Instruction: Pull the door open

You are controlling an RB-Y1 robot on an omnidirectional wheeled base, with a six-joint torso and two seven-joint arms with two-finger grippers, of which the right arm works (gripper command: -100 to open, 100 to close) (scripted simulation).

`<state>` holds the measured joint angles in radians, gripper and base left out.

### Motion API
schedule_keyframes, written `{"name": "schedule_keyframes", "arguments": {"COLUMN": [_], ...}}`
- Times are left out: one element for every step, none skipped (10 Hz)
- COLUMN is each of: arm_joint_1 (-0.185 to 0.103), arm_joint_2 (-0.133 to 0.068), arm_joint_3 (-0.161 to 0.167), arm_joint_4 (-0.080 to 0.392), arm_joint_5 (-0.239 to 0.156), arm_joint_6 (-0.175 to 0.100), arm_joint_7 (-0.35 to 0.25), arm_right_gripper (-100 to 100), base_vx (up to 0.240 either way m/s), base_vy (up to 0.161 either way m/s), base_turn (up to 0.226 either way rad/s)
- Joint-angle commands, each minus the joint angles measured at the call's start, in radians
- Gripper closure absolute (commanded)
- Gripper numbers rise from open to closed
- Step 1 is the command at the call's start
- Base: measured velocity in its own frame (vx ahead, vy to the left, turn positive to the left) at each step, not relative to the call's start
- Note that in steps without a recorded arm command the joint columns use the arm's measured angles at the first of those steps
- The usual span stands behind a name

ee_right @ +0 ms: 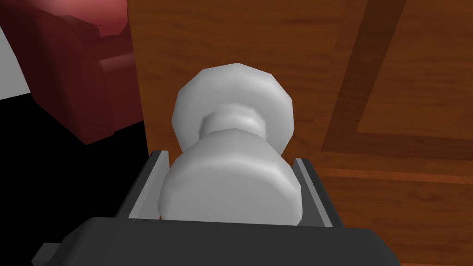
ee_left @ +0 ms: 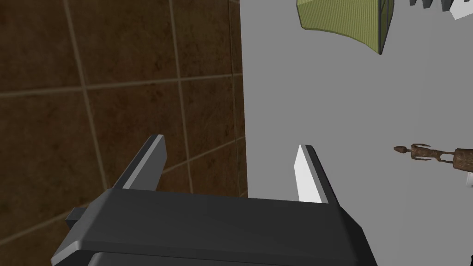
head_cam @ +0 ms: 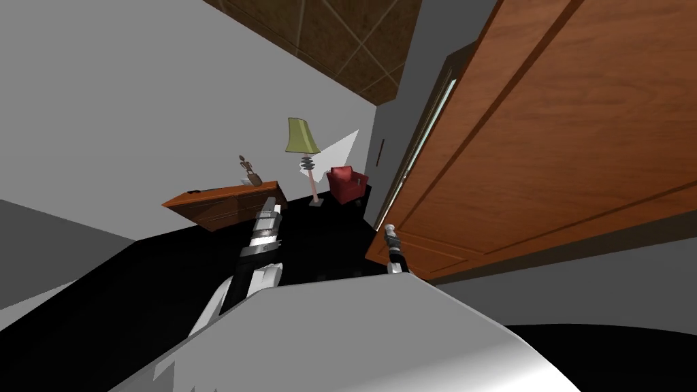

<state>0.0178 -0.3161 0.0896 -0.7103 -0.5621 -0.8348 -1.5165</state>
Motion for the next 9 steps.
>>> {"name": "schedule_keyframes", "arguments": {"arm_joint_1": [0.008, 0.012, 0.017, 0.022, 0.028, 0.033, 0.038, 0.043, 0.048], "arm_joint_2": [-0.011, -0.018, -0.025, -0.033, -0.041, -0.048, -0.056, -0.062, -0.07], "arm_joint_3": [0.017, 0.027, 0.038, 0.05, 0.062, 0.074, 0.085, 0.095, 0.107], "arm_joint_4": [-0.007, -0.011, -0.015, -0.02, -0.025, -0.03, -0.034, -0.038, -0.043], "arm_joint_5": [0.008, 0.013, 0.019, 0.025, 0.031, 0.036, 0.042, 0.047, 0.053], "arm_joint_6": [-0.006, -0.01, -0.014, -0.018, -0.023, -0.027, -0.031, -0.035, -0.039], "arm_joint_7": [-0.017, -0.026, -0.037, -0.049, -0.061, -0.073, -0.084, -0.094, -0.105], "arm_right_gripper": [100, 100, 100, 100, 100, 100, 100, 100, 100], "base_vx": [-0.141, -0.228, -0.237, -0.195, -0.199, -0.196, -0.191, -0.203, -0.226], "base_vy": [0.011, -0.002, 0.001, -0.002, -0.017, -0.055, -0.04, -0.003, -0.016], "base_turn": [0.065, 0.078, 0.088, 0.074, 0.069, 0.07, 0.08, 0.066, 0.066]}}
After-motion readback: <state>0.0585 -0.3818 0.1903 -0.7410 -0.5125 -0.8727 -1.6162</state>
